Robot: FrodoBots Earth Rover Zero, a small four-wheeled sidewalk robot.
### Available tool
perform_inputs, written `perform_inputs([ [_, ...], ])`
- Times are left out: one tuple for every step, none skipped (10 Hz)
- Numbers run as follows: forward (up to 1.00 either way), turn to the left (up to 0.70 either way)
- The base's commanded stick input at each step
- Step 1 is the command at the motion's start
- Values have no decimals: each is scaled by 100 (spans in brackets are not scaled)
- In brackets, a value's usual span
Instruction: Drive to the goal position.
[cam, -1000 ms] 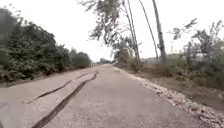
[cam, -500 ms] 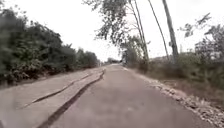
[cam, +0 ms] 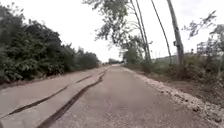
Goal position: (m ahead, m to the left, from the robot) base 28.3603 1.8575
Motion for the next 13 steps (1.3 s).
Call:
perform_inputs([
  [85, 0],
  [85, 0],
  [85, 0],
  [85, 0],
  [85, 0],
  [85, 0],
  [85, 0],
  [85, -5],
  [85, -29],
  [85, -34],
  [85, -16],
  [85, -3],
  [85, 0],
])
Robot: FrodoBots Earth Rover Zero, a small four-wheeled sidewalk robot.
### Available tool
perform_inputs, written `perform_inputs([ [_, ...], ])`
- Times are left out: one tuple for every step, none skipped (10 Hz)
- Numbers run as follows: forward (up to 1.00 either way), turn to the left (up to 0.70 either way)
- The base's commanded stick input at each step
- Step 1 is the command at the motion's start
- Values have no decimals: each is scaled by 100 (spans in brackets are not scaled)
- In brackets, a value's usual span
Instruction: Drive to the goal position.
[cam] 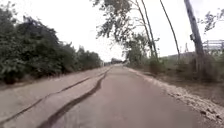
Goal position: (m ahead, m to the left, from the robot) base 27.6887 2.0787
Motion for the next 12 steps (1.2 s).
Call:
perform_inputs([
  [85, 0],
  [85, 0],
  [85, 0],
  [85, 0],
  [85, 0],
  [85, 0],
  [85, 0],
  [85, 0],
  [85, 0],
  [85, 0],
  [85, 0],
  [85, 0],
])
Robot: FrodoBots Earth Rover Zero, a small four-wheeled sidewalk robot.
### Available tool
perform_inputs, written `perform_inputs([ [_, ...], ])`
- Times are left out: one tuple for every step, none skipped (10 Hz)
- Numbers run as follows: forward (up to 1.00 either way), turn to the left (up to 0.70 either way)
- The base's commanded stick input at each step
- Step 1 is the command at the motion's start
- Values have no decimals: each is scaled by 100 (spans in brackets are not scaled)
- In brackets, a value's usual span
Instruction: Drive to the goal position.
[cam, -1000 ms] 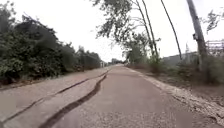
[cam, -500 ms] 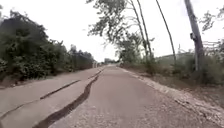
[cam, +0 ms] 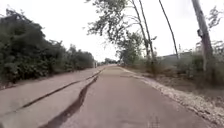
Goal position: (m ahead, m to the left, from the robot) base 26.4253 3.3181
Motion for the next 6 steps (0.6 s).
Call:
perform_inputs([
  [85, 0],
  [85, 0],
  [85, 0],
  [85, 0],
  [85, 0],
  [85, 0],
])
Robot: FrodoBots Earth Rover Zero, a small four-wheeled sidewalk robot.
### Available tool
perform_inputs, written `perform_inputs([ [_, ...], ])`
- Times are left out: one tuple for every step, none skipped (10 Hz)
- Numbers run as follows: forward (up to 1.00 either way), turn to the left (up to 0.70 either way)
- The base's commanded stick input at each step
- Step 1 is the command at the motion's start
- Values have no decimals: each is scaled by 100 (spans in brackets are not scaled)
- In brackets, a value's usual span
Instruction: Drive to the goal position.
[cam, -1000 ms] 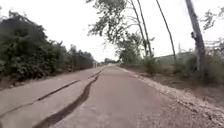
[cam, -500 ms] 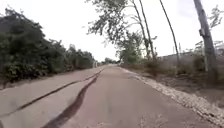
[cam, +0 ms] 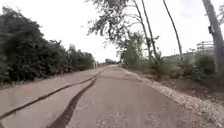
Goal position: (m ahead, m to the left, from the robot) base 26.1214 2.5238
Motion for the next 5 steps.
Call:
perform_inputs([
  [85, 0],
  [85, 0],
  [85, 0],
  [85, 0],
  [85, 0],
])
